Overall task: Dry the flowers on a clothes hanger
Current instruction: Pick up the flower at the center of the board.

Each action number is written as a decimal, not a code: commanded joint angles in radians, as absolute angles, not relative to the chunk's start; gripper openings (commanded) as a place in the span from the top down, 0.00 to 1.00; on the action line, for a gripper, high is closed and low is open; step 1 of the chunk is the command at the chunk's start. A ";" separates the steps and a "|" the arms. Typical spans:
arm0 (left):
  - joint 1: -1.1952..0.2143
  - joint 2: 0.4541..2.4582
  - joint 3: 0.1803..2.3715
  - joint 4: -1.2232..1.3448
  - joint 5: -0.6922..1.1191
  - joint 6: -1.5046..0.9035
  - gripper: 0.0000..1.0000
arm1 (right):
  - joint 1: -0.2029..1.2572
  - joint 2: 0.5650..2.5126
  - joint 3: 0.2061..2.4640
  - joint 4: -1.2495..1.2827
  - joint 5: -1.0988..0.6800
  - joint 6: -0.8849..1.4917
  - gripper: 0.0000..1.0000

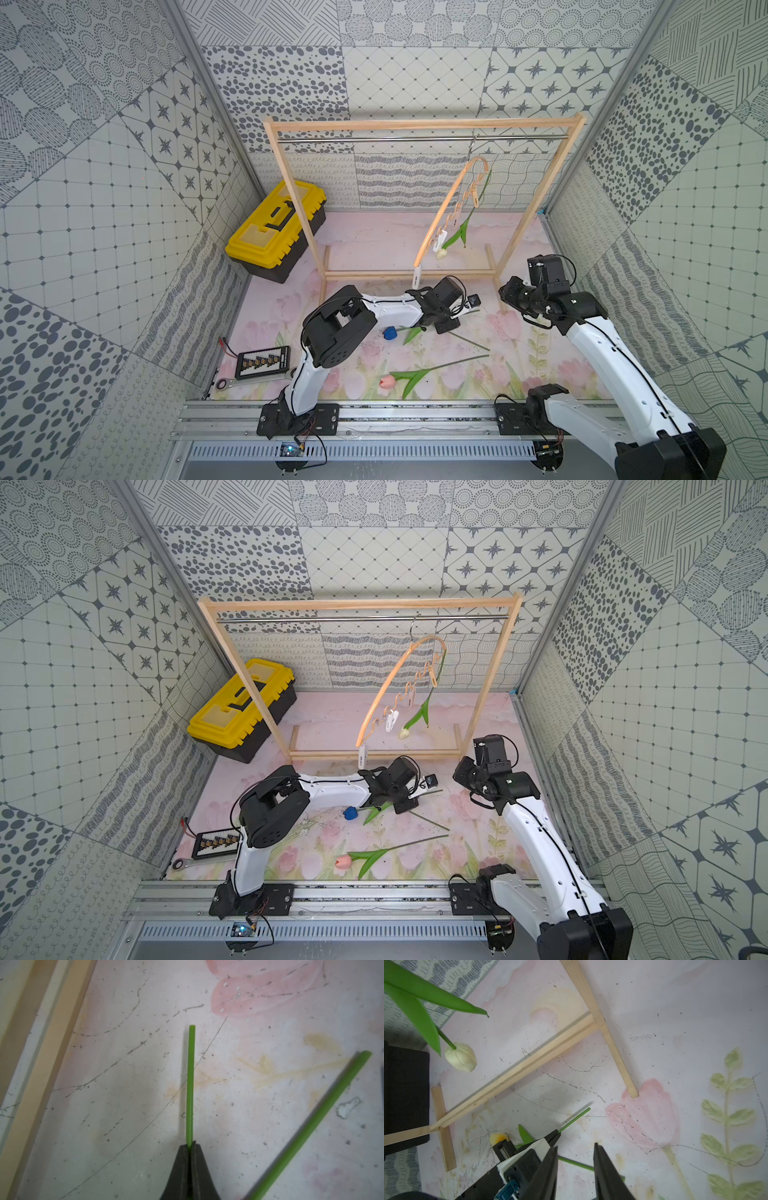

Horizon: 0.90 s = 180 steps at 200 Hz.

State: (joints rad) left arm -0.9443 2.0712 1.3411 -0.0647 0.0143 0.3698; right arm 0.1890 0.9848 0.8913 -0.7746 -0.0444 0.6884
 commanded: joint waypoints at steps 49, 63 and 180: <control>-0.928 1.961 1.434 -0.096 -0.089 0.102 1.00 | 0.186 0.925 0.786 -0.502 -0.350 0.672 0.68; -0.930 1.920 1.397 -0.070 -0.111 -0.052 1.00 | 0.185 0.915 0.774 -0.487 -0.380 0.650 0.67; -0.883 1.769 1.125 0.177 -0.014 -0.898 1.00 | 0.333 0.679 0.483 -0.264 -0.616 0.715 0.66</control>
